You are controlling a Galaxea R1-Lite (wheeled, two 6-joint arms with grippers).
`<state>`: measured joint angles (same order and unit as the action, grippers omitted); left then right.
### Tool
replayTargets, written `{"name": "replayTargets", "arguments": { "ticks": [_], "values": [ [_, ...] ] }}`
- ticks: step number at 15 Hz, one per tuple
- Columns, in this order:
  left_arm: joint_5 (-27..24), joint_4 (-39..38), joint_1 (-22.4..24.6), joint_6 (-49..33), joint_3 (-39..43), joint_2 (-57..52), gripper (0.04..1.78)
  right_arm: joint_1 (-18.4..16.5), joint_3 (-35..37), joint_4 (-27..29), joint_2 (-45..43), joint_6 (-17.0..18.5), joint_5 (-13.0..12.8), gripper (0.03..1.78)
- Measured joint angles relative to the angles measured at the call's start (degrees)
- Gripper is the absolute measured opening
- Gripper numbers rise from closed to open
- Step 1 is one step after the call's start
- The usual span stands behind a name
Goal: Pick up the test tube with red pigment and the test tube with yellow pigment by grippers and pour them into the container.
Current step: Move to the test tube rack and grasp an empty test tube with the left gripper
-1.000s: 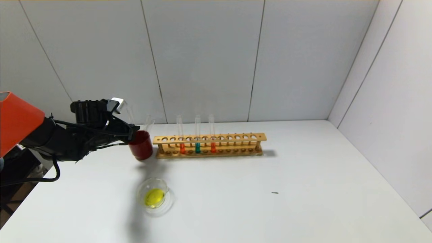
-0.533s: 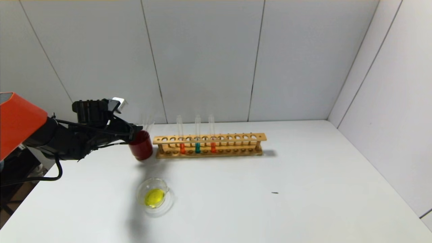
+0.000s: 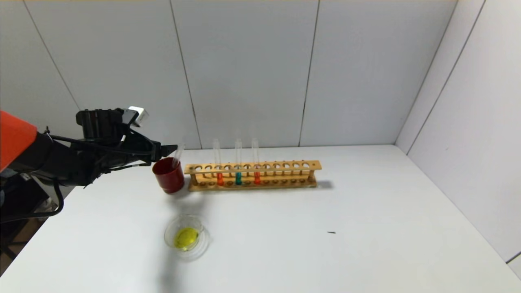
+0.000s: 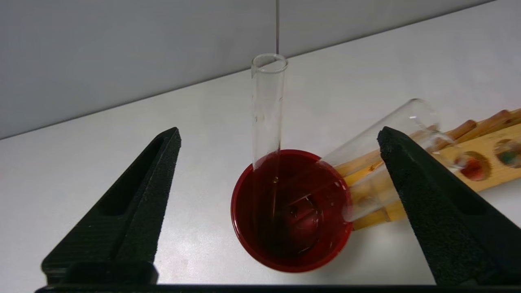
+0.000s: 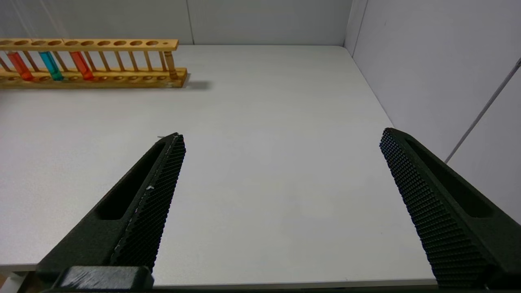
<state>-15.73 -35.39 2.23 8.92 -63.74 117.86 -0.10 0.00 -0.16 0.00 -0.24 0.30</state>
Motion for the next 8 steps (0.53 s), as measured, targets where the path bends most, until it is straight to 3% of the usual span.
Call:
{"name": "replayTargets", "arguments": {
  "ticks": [5, 8],
  "values": [
    [0.0, 5.2, -0.5, 0.1, -0.4, -9.2, 1.75, 0.0, 0.0, 0.0, 0.0, 0.0, 0.0, 1.75],
    [0.0, 9.0, -3.5, 0.0, -0.1, -15.4, 1.75, 0.0, 0.0, 0.0, 0.0, 0.0, 0.0, 1.75]
  ]
}}
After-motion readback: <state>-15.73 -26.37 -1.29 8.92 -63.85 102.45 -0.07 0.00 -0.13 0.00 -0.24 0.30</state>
